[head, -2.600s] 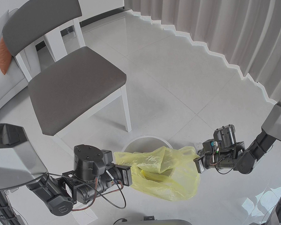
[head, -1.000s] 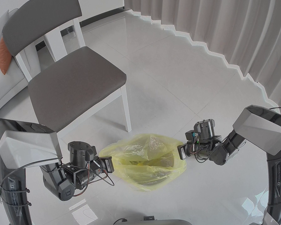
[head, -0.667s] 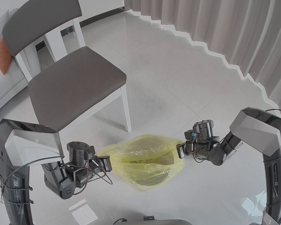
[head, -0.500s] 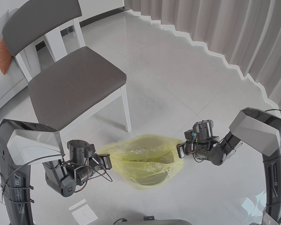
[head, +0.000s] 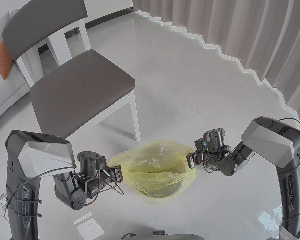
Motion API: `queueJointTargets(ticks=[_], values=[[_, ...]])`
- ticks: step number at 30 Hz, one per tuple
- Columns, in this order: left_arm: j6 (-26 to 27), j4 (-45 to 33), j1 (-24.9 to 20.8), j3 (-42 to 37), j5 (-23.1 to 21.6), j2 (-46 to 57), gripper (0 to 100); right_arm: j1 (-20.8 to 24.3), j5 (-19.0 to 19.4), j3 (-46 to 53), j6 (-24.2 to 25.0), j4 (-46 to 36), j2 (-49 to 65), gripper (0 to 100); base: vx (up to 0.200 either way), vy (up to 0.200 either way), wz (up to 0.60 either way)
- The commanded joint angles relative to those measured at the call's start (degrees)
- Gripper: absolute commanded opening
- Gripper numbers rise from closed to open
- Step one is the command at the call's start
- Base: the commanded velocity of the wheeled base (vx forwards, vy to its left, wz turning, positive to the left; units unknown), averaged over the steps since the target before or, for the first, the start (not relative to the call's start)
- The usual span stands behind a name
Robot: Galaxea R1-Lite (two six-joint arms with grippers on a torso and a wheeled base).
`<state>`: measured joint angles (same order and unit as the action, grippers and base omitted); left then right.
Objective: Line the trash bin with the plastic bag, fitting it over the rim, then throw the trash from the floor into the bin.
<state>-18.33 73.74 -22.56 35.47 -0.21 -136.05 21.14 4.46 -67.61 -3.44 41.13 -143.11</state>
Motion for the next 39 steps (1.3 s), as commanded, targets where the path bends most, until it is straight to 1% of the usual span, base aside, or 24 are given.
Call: queueJointTargets(ticks=[1, 4, 5, 11, 14, 15, 17, 25, 35, 36, 39], values=[[0.1, 0.0, 0.2, 0.3, 0.0, -0.4, 0, -0.1, 0.0, -0.1, -0.1, -0.1, -0.3, 0, 0.0, 0.0, 0.0], [0.2, 0.0, 0.2, -0.6, 0.1, -0.4, 0, -0.3, 0.0, 0.4, -0.2, -0.2, -0.2, 0, 0.0, 0.0, 0.0], [0.2, 0.1, 0.2, -1.2, 0.3, -0.3, 0, -0.4, -0.1, 0.5, -0.1, -0.1, -0.2, 100, 0.0, 0.0, 0.0], [1.6, 1.1, -0.1, -8.0, 0.6, 3.0, 0, -2.3, -0.6, 5.4, 0.0, 0.5, 4.2, 100, 0.0, 0.0, 0.0], [1.6, 1.5, -0.2, -9.0, 0.6, 3.9, 0, -3.2, -0.6, 6.4, 0.0, 0.5, 5.6, 100, 0.0, 0.0, 0.0], [1.6, 1.8, -0.2, -8.8, 0.5, 3.9, 0, -4.4, -0.5, 7.2, 0.1, 0.5, 6.6, 100, 0.0, 0.0, 0.0], [1.6, 1.7, -0.3, -7.5, 0.5, 3.2, 0, -5.0, -0.5, 8.2, 0.2, 0.7, 7.6, 100, 0.0, 0.0, 0.0], [1.7, 0.9, -1.8, -1.7, 0.6, -1.9, 0, -5.9, 0.0, 12.9, 0.5, 3.0, 12.6, 100, 0.0, 0.0, 0.0], [1.8, 0.9, 0.0, 1.5, 0.3, -5.5, 0, -6.0, 0.1, 16.1, 0.4, 3.0, 16.5, 100, 0.0, 0.0, 0.0], [1.8, 0.9, 0.4, 1.6, 0.0, -5.5, 100, -6.0, 0.1, 16.4, 0.4, 3.0, 16.7, 100, 0.0, 0.0, 0.0], [1.7, 1.0, 1.0, 1.8, 0.0, -5.7, 100, -6.0, 0.1, 16.5, 0.4, 3.0, 16.9, 100, 0.0, 0.0, 0.0]])
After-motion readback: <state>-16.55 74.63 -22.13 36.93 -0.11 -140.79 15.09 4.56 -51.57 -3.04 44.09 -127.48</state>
